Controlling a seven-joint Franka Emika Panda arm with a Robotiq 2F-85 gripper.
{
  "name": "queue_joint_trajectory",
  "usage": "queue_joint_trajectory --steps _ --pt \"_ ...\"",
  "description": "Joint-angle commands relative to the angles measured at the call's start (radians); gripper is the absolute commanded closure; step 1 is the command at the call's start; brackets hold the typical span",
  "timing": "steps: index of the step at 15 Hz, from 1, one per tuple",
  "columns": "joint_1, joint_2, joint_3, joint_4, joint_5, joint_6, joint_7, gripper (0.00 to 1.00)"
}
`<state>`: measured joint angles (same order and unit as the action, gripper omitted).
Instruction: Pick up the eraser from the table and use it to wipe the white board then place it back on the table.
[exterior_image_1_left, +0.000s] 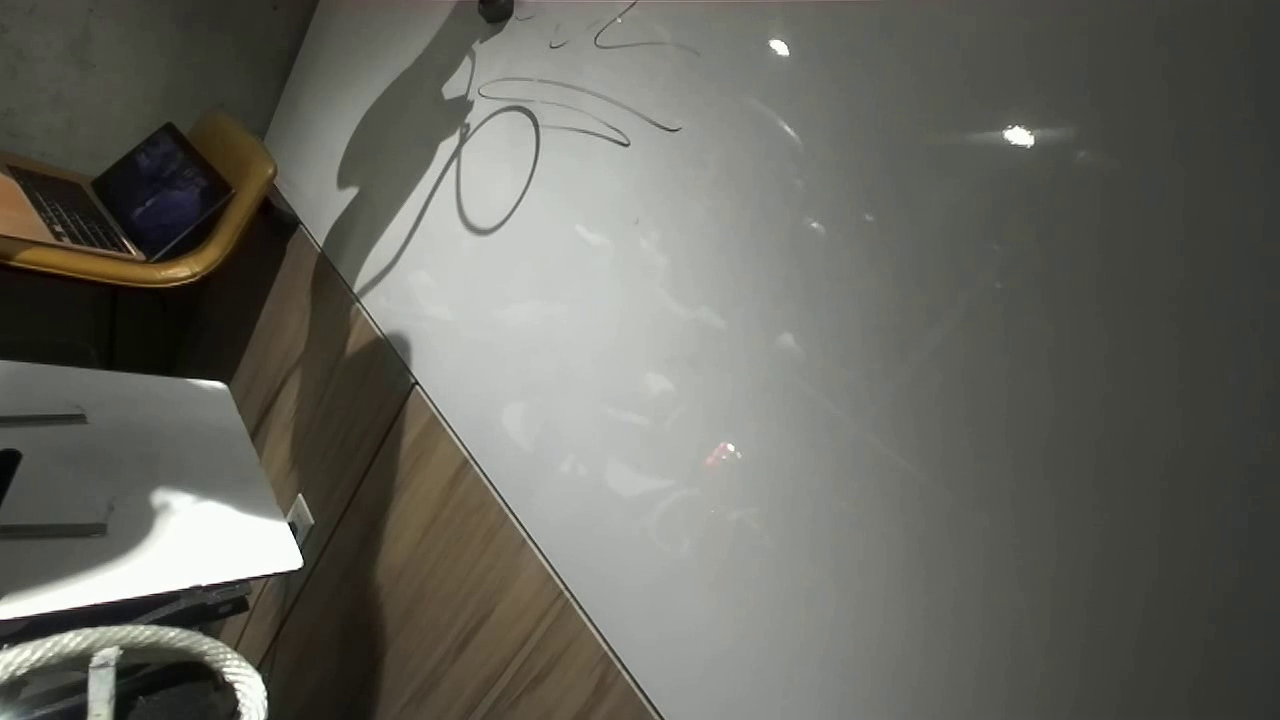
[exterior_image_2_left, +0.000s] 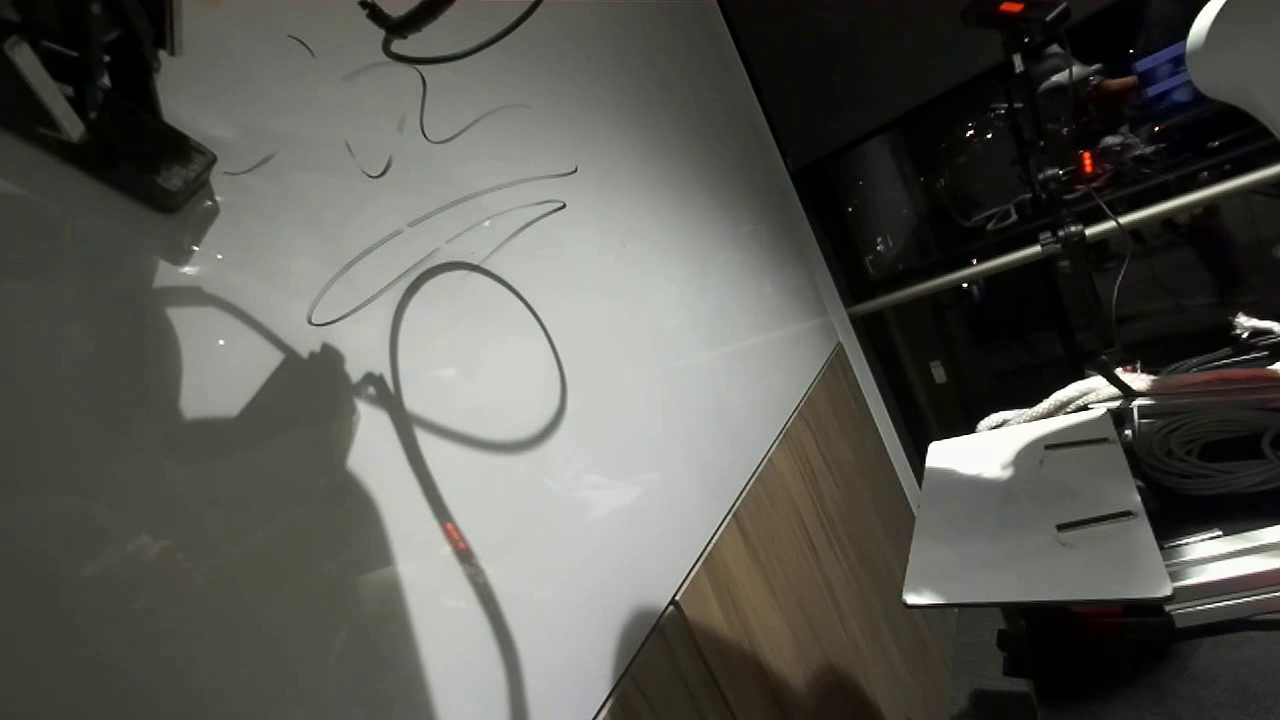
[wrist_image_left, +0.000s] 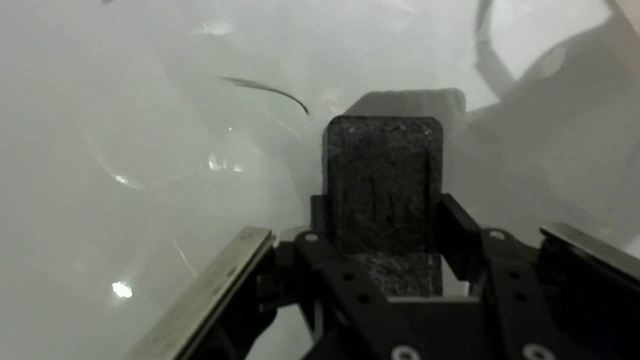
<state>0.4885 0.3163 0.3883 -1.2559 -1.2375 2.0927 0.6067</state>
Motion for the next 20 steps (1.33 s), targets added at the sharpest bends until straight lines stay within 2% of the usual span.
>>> queue_joint_trajectory --steps 1,5,14,15,19,20 --pt "-0.097 -0.138 -0.010 -0.183 0.138 -0.019 0.020 0.71" --pt "-0.101 -0.132 0.007 -0.209 0.168 0.015 -0.003 0.71" --pt "-0.078 -0.135 0.006 -0.209 0.139 -0.036 -0.017 0.71" --pt "-0.088 -0.145 0.005 -0.226 0.184 -0.040 -0.017 0.71" --pt "-0.181 -0.273 -0.011 -0.453 0.443 -0.045 -0.066 0.71" --pt "-0.175 -0.305 -0.048 -0.507 0.511 -0.044 -0.090 0.71"
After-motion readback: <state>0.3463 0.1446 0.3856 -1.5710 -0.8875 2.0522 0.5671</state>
